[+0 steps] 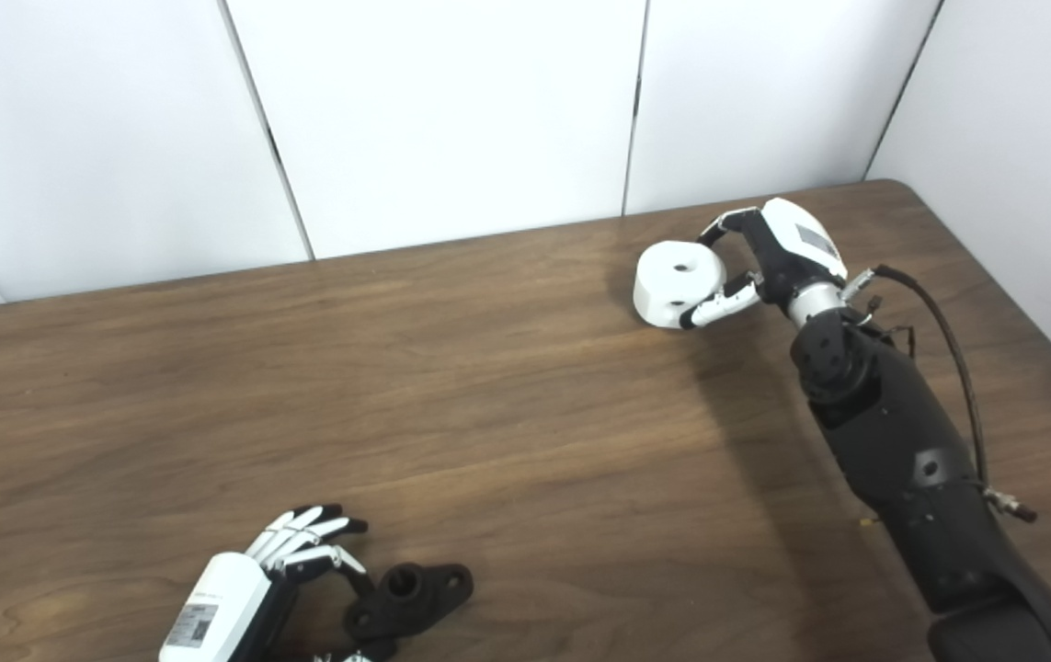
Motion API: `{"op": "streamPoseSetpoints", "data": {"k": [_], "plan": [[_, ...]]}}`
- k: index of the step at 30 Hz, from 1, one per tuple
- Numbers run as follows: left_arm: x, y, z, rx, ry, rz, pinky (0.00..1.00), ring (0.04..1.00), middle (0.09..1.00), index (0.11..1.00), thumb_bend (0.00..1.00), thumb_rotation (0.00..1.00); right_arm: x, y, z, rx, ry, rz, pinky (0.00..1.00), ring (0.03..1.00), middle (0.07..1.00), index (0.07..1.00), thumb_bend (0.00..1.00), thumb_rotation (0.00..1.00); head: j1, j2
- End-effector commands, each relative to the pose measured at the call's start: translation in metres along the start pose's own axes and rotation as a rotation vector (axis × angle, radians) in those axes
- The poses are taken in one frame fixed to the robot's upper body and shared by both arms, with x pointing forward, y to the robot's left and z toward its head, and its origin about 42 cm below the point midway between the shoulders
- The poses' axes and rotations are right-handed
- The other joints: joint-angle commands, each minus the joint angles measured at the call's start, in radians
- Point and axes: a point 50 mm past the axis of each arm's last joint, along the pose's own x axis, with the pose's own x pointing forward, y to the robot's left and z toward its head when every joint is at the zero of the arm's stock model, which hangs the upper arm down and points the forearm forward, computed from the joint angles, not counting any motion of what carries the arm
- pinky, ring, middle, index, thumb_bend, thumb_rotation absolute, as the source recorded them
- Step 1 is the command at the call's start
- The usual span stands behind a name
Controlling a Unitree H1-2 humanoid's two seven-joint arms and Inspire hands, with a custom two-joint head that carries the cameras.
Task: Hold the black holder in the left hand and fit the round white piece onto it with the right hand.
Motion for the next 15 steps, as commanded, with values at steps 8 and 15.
{"op": "streamPoseSetpoints", "data": {"k": [8, 15], "plan": [[-0.02, -0.024, -0.01, 0.027, 0.1, -0.182, 0.88, 0.884, 0.806, 0.488, 0.52, 0.04, -0.008, -0.03, 0.019, 0.001, -0.064, -0.049, 0.86, 0.888, 0.801, 0.485, 0.52, 0.14, 0.046, 0.008], [-0.014, -0.024, -0.005, 0.029, 0.098, -0.186, 0.87, 0.871, 0.799, 0.488, 0.52, 0.04, -0.043, -0.031, 0.044, 0.032, -0.108, -0.022, 0.84, 0.874, 0.789, 0.485, 0.52, 0.14, 0.073, 0.014]]}}
